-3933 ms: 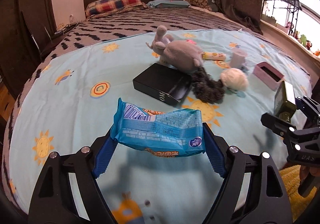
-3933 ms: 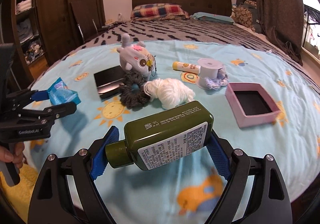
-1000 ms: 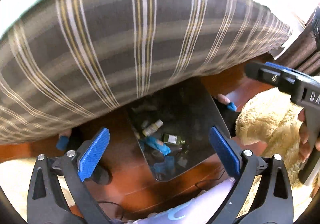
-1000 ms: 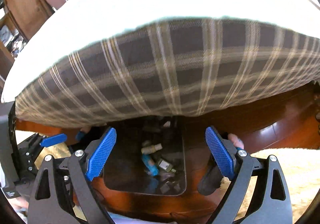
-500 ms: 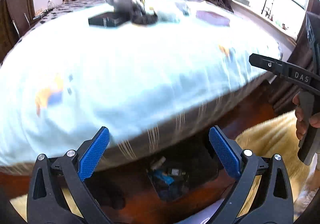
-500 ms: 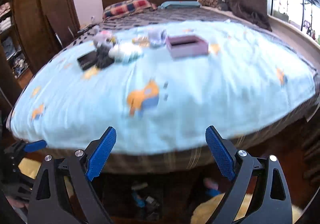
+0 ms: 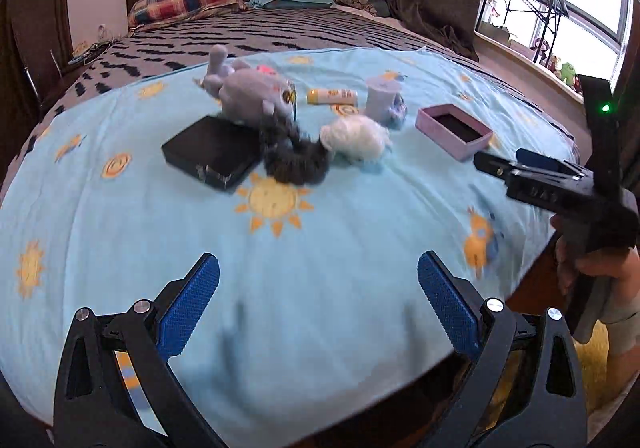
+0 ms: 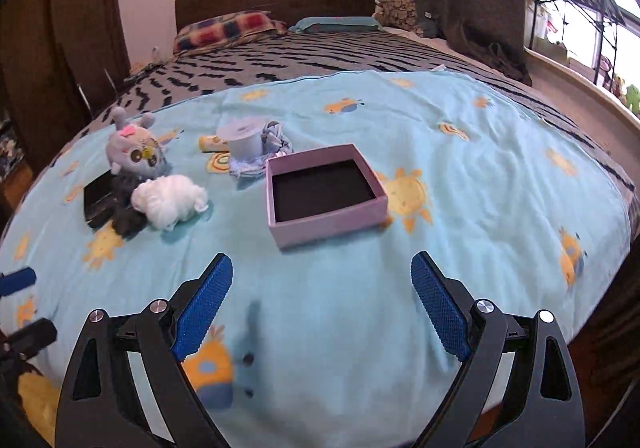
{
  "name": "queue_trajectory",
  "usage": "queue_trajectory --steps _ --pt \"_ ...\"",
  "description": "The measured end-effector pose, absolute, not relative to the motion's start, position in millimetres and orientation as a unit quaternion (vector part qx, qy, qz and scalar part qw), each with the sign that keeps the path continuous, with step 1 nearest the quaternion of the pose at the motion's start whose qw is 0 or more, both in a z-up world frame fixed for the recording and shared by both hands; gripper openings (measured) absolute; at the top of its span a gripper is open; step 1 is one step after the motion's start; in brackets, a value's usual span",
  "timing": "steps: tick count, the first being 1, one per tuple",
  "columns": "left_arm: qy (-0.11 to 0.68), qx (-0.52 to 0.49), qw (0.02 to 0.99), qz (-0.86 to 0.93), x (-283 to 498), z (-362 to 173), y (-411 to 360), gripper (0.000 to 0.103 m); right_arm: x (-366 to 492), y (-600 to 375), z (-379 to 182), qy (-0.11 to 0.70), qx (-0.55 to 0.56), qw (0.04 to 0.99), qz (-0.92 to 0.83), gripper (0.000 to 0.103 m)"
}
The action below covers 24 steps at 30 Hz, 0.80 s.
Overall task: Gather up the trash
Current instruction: 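Grasp the white yarn ball with the left tool while the right tool grasps the pink box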
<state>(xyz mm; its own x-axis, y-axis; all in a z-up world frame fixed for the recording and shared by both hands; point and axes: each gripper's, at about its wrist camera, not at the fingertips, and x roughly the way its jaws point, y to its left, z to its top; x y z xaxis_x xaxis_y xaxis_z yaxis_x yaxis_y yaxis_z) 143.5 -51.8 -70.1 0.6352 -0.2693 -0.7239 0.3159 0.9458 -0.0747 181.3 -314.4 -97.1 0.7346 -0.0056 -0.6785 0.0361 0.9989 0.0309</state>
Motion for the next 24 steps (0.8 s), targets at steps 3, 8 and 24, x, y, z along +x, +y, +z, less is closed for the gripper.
queue_trajectory --steps 3,8,24 --pt "0.395 0.03 0.904 -0.163 162 -68 -59 0.093 200 -317 -105 0.373 0.016 0.927 -0.018 0.092" --pt "0.395 0.035 0.902 -0.172 189 -68 -75 0.093 222 -323 -115 0.376 0.009 0.926 -0.016 0.092" --pt "0.408 0.059 0.889 -0.199 271 -87 -127 0.066 233 -343 -106 0.363 0.035 0.931 -0.021 0.078"
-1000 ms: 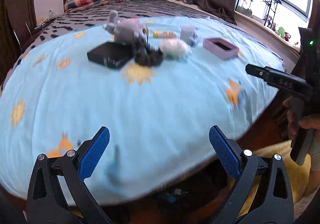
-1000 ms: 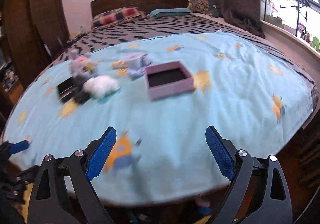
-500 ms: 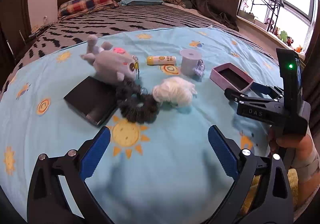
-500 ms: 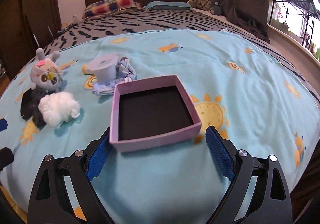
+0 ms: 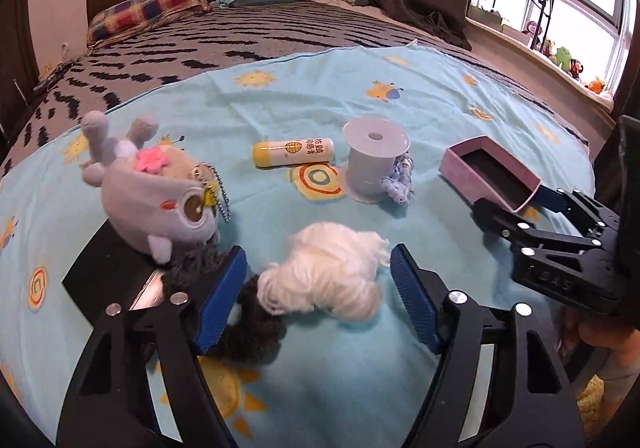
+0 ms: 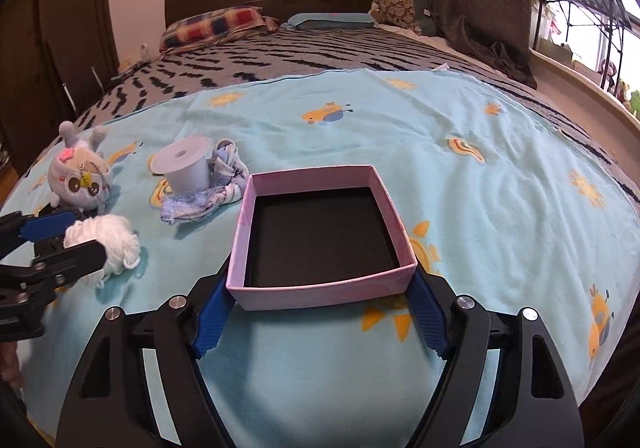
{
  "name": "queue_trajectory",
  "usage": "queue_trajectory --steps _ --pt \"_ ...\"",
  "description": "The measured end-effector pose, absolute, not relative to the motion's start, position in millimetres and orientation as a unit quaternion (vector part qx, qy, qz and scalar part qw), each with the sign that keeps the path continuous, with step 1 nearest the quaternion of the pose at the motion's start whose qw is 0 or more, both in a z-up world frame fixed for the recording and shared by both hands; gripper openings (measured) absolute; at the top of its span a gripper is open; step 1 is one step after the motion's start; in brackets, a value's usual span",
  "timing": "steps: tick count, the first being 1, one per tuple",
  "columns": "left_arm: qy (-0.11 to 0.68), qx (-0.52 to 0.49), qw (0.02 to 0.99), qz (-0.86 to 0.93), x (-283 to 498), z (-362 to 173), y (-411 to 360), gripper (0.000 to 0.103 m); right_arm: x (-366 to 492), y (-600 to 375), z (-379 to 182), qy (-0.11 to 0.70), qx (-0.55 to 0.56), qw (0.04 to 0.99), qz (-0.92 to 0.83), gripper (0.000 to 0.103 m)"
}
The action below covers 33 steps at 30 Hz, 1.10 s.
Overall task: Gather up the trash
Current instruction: 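Grasp the white yarn ball with the left tool while the right tool grasps the pink box, then lower the yarn ball and pink box into the floor bin and open both tools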
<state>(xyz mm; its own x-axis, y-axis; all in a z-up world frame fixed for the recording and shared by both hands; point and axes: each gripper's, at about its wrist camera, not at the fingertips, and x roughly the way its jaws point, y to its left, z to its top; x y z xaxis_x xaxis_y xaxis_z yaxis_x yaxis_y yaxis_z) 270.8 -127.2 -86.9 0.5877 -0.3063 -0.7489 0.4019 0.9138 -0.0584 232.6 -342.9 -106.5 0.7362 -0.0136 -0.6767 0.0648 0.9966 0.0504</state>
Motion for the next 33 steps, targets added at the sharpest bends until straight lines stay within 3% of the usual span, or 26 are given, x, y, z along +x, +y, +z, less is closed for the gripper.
queue_trajectory --steps 4,7,22,33 --pt "0.415 0.065 0.883 -0.21 276 -96 -133 0.05 234 -347 -108 0.365 0.045 0.93 -0.021 0.078" --pt "0.41 0.07 0.884 -0.212 271 -98 -134 0.046 233 -345 -108 0.364 0.039 0.93 -0.022 0.078" --pt "0.362 0.052 0.908 -0.206 185 -41 -96 0.045 167 -331 -67 0.336 0.033 0.941 -0.003 0.078" --pt "0.357 0.027 0.909 -0.213 100 -62 -65 0.045 87 -292 -44 0.324 0.005 0.945 0.046 0.078"
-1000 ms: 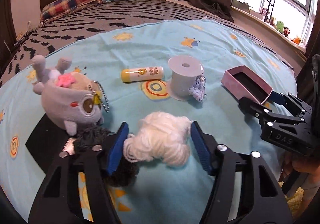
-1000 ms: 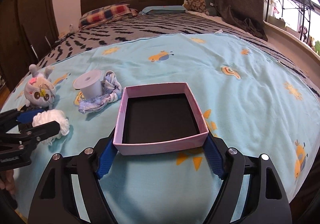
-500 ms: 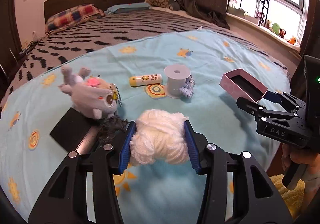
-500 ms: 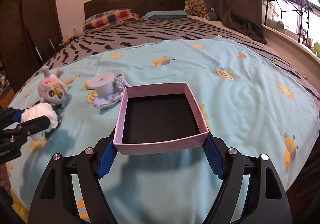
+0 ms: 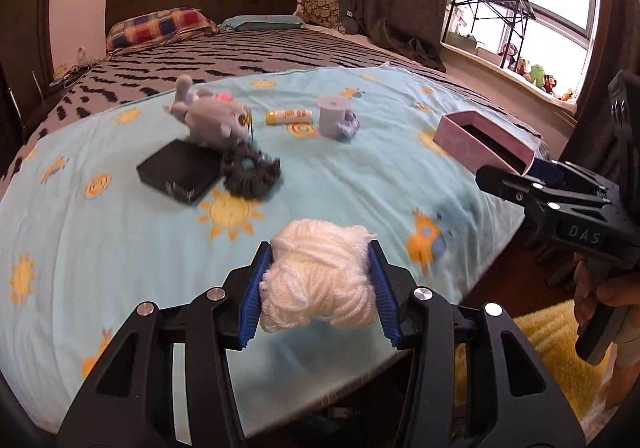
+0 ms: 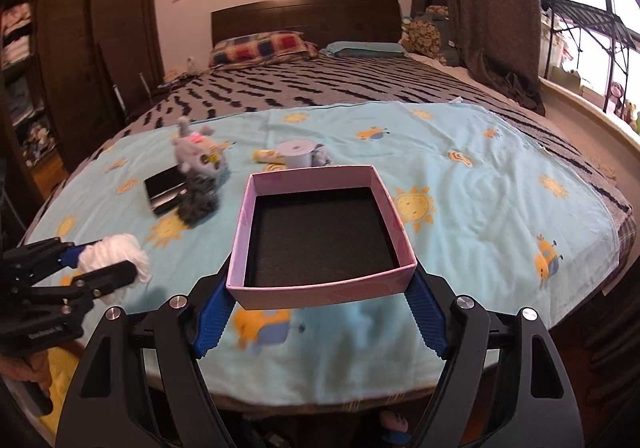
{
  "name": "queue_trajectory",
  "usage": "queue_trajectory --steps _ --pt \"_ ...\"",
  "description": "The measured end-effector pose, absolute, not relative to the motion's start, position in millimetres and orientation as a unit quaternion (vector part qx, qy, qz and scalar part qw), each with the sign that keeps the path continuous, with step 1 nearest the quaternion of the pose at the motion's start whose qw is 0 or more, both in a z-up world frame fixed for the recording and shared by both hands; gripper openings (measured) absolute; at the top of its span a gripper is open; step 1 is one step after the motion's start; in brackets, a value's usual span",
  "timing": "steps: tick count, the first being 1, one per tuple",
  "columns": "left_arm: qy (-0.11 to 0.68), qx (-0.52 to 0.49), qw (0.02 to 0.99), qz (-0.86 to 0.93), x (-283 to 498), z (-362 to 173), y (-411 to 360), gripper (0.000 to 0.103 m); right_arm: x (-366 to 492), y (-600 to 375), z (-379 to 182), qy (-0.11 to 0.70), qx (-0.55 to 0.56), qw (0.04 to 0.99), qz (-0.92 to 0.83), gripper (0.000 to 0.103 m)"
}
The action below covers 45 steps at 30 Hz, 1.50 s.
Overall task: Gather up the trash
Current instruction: 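Lower the yarn ball and pink box into the floor bin and open both tools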
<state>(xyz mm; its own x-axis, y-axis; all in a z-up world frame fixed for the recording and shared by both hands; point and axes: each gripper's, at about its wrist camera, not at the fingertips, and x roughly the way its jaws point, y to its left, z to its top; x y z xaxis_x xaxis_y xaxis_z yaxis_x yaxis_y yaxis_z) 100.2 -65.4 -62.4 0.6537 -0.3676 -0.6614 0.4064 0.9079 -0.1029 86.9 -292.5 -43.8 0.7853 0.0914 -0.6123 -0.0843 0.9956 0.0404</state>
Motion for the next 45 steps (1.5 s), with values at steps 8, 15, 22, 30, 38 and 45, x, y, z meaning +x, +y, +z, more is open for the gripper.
queue_trajectory --steps 8,15,22,30,38,45 --pt "0.369 0.018 0.903 -0.221 42 -85 -45 0.045 33 -258 -68 0.363 -0.003 0.926 0.102 0.078" --pt "0.408 0.01 0.885 -0.223 6 -124 -36 0.045 4 -250 -116 0.416 0.023 0.902 0.109 0.078" --pt "0.465 0.017 0.86 -0.21 -1 -183 -36 0.045 -9 -238 -163 0.476 0.025 0.872 0.114 0.078" --pt "0.521 0.012 0.828 -0.205 13 -241 -37 0.045 8 -232 -212 0.527 0.034 0.843 0.099 0.078" --pt "0.55 0.014 0.809 -0.209 22 -262 -45 0.045 35 -229 -243 0.568 0.057 0.816 0.094 0.078" --pt "0.581 0.015 0.787 -0.207 26 -282 -52 0.046 42 -233 -250 0.576 0.064 0.811 0.083 0.078"
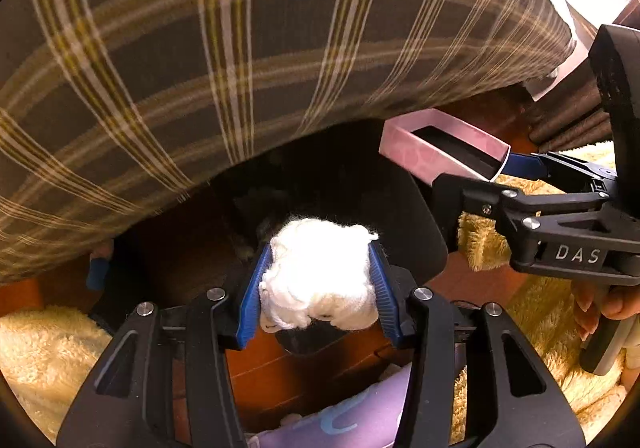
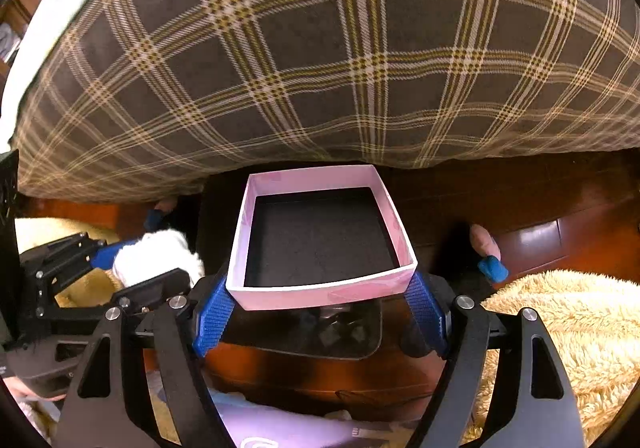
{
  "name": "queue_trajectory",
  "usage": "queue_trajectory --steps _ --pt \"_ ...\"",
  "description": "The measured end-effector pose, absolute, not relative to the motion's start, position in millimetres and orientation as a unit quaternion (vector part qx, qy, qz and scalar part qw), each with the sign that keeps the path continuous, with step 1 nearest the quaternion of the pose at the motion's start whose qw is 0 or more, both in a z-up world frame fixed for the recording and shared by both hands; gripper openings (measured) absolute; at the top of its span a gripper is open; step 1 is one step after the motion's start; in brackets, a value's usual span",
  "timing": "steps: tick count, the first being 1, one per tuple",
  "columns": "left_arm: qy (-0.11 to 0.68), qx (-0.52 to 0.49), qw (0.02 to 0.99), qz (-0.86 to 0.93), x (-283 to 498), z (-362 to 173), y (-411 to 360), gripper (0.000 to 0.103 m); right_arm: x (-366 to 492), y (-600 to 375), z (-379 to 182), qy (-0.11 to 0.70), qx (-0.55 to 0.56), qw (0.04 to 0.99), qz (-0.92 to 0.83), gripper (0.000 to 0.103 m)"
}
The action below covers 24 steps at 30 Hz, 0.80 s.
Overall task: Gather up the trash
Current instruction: 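Lower the yarn ball and pink box into the floor bin and open both tools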
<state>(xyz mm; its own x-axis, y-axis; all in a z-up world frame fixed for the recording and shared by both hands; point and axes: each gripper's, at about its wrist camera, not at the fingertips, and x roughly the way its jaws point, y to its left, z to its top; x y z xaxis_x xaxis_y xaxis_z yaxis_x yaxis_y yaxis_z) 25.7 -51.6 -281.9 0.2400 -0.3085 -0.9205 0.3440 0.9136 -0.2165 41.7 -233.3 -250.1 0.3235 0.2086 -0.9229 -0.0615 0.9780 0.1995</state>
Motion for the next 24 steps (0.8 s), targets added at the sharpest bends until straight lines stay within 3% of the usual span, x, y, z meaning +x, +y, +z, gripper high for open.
queue_trajectory --steps 10,14,24 --pt "0.596 0.006 0.774 -0.213 29 -293 -57 0.049 48 -231 -264 0.58 0.082 0.804 0.101 0.079" --pt "0.593 0.008 0.776 -0.214 28 -291 -52 0.061 50 -232 -257 0.574 0.088 0.808 0.1 0.079" --pt "0.559 0.014 0.805 -0.198 28 -253 -37 0.075 40 -251 -224 0.533 0.123 0.831 0.095 0.079"
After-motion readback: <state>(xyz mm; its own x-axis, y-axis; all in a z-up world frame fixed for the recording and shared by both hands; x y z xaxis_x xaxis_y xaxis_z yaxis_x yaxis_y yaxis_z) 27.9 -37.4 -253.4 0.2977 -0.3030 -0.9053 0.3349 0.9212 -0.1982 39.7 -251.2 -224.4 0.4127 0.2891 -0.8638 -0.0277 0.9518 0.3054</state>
